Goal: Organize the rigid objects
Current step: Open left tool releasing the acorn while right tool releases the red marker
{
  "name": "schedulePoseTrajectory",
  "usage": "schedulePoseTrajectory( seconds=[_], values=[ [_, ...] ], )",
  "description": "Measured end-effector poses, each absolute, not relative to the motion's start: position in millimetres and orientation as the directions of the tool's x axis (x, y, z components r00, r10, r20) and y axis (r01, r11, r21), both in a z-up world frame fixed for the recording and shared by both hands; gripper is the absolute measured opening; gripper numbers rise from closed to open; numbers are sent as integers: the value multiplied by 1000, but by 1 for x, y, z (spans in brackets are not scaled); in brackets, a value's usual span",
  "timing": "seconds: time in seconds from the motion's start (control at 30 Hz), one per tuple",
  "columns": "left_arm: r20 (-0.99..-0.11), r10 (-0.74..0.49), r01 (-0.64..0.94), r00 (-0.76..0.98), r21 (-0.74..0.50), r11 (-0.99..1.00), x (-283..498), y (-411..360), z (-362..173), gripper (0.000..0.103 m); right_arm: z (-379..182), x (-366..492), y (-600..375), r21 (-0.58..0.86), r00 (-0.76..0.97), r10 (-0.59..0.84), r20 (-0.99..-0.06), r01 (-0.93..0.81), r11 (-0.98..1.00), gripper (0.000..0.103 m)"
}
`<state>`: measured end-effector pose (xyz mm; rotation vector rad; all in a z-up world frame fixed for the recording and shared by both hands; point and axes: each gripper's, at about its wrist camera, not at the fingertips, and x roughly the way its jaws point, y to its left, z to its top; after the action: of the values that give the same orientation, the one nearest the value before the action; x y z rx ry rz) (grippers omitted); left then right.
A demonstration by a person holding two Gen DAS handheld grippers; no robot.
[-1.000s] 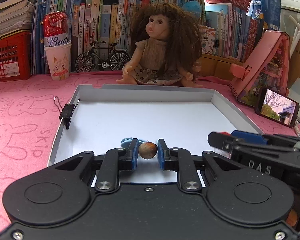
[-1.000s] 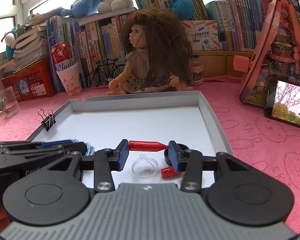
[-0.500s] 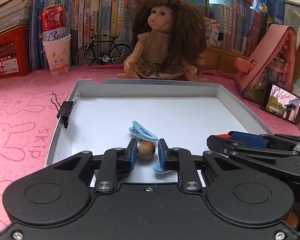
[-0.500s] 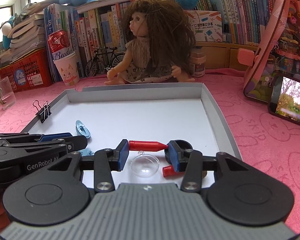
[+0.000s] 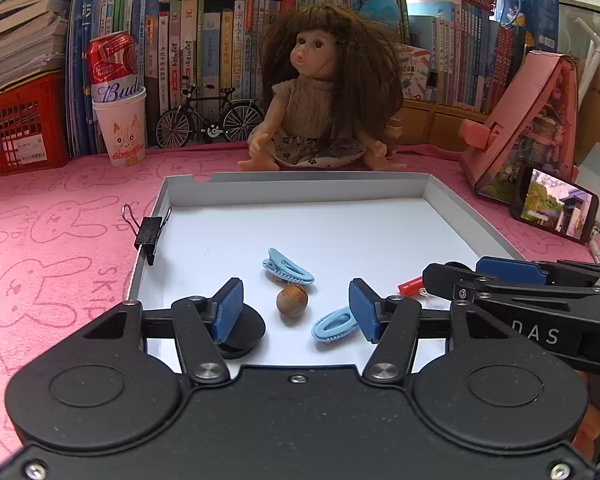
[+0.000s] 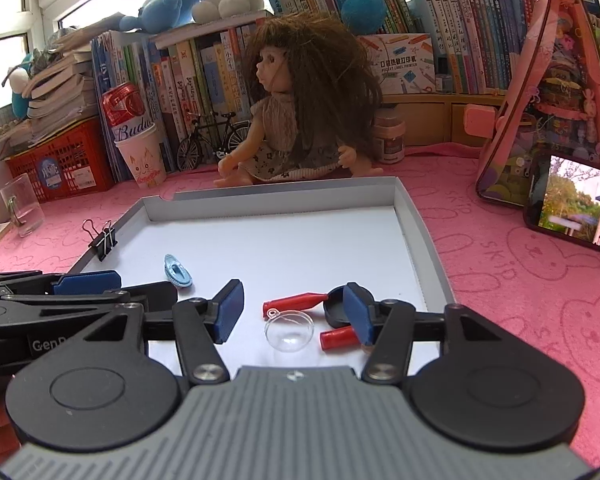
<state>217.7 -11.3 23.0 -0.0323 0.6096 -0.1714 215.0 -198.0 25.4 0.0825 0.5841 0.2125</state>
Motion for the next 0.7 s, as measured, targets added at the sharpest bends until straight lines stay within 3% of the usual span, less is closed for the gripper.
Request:
schedulePoseTrajectory(
  seconds=[0.6,0.7],
  values=[
    [-504,-264,253,822,-91,963,141,-11,43,67,42,160,-211,76,837,250,-487,-244,967,79],
    [-494,-282,276,822,-87,957,126,-10,43,73,42,151,-212,70,836,263,-481,-262,963,81]
  ],
)
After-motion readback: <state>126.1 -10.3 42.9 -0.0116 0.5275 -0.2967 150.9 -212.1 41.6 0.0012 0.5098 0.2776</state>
